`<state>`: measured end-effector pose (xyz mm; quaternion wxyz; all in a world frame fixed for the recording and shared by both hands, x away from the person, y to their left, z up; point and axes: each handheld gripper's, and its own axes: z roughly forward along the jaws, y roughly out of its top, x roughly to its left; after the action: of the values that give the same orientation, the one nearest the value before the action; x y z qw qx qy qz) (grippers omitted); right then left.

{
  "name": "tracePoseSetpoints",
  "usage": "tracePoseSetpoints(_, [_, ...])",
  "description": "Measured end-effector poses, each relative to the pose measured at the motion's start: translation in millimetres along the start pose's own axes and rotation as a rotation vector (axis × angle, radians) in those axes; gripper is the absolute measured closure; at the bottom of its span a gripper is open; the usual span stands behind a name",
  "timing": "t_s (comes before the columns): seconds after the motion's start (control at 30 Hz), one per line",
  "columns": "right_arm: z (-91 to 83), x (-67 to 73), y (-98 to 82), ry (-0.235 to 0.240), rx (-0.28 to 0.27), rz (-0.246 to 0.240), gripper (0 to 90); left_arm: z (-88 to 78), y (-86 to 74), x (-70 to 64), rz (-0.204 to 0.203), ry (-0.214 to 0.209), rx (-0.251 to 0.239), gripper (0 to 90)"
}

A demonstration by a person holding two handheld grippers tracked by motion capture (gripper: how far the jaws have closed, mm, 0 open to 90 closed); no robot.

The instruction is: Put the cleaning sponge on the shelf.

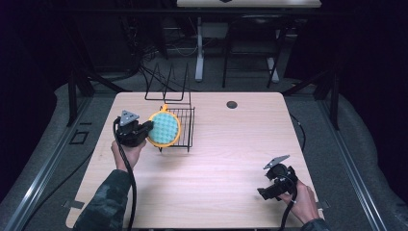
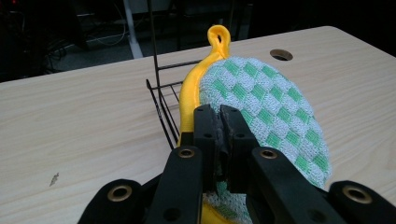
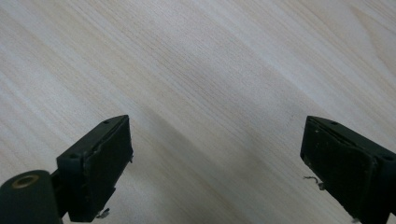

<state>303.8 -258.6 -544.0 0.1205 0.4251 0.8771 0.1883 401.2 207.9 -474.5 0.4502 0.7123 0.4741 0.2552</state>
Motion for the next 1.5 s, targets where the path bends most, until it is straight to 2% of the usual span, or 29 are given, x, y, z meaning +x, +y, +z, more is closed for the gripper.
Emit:
tracePoseSetpoints(0.13, [0.4, -1.0, -0.5, -0.002, -0.003, 0.001, 7.5, 6.8, -1.2, 0.5, -0.001, -0.014, 0.013, 86.4])
tracePoseSetpoints(0.53, [-0.3, -0.4, -0.7, -0.007, -0.005, 0.005, 5.2, 25.7, 4.5, -5.7, 0.028, 0.001, 0.028, 86.3])
tracePoseSetpoints(0.67, [-0.7, -0.4, -0.6, -0.004, -0.005, 0.004, 5.0, 29.9, 1.6, -5.9, 0.006, 0.013, 0.025, 86.3])
tracePoseSetpoints(0.83, [-0.7, 0.1, -0.5, -0.004, -0.004, 0.003, 5.1, 35.6, -0.6, -4.2, 0.001, 0.03, 0.036, 86.3])
tracePoseSetpoints(1.03, [-0.4, 0.0, -0.5, -0.002, -0.003, 0.002, 5.3, 43.4, 0.3, -4.1, -0.017, 0.029, 0.047, 86.3])
tracePoseSetpoints(1.3, [-0.2, -0.3, -0.7, 0.0, -0.002, -0.003, 5.5, 52.5, 2.2, -9.1, -0.01, 0.019, 0.076, 86.2])
tracePoseSetpoints(1.5, [0.6, -0.4, -0.8, 0.004, 0.001, -0.009, 5.8, 57.2, 2.3, -10.9, 0.001, 0.029, 0.087, 86.2])
